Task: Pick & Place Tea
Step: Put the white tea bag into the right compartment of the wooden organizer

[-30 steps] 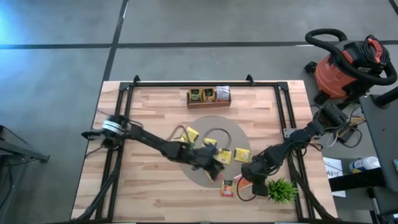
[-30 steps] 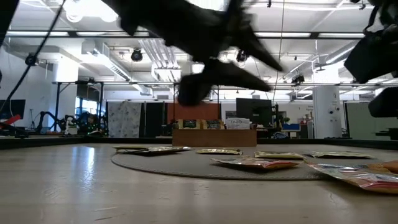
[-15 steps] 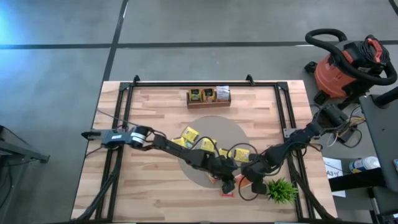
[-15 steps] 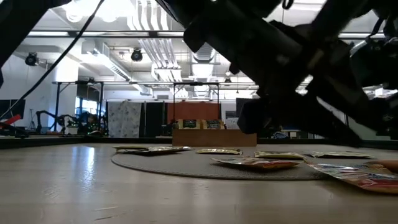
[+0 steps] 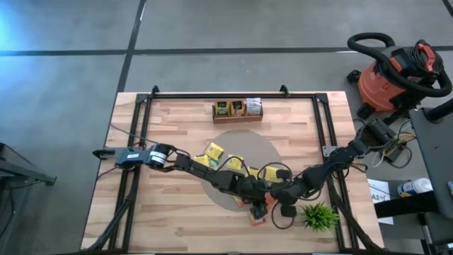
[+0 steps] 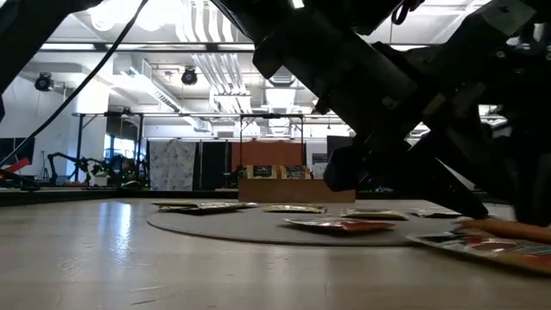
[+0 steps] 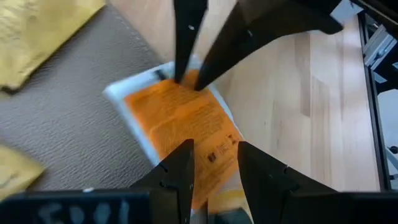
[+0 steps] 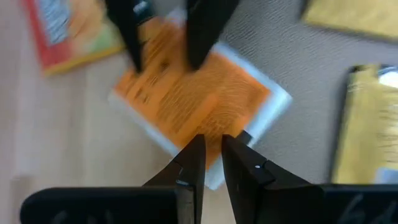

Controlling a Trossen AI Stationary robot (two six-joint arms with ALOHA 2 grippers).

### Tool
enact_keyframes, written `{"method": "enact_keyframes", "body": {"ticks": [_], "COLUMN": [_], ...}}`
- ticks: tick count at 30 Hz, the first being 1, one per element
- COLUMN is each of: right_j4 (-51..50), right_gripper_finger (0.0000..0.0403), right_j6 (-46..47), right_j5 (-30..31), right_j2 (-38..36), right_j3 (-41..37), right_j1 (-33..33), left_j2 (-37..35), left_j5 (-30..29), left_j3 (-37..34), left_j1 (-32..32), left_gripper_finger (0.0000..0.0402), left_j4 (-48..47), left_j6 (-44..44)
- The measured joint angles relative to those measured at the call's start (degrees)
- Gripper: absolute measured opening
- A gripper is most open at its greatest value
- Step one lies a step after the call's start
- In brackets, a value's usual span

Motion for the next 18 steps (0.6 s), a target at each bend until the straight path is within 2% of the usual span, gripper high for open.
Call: {"method": "enact_keyframes", "body": {"ticks": [3, 6, 13, 18], "right_j4": [-0.1, -0.18, -1.5, -2.18], "right_gripper_finger": [0.0054, 0.0054, 0.0054, 0.0054], "right_j6": [-0.02, 0.01, 5.7, 11.87], "right_j5": [5.44, 7.73, 3.77, 3.65], "right_j2": [-0.02, 0.0, -3.56, -9.04], "right_j3": [0.23, 0.23, 0.26, -1.32], "right_j1": [-0.24, -0.24, -0.26, -1.06], "left_j2": [0.0, -0.02, -0.02, -0.69], "left_j5": [-0.12, -0.25, 0.02, -0.95], "left_j3": [-0.02, -0.02, -0.02, 1.8], "left_j1": [-0.01, -0.01, -0.01, -0.91], "left_gripper_finger": [0.0117, 0.0117, 0.0117, 0.0117], "left_j4": [-0.34, -0.08, -0.47, -1.41], "left_j6": [-0.49, -1.16, -1.8, -2.18]}}
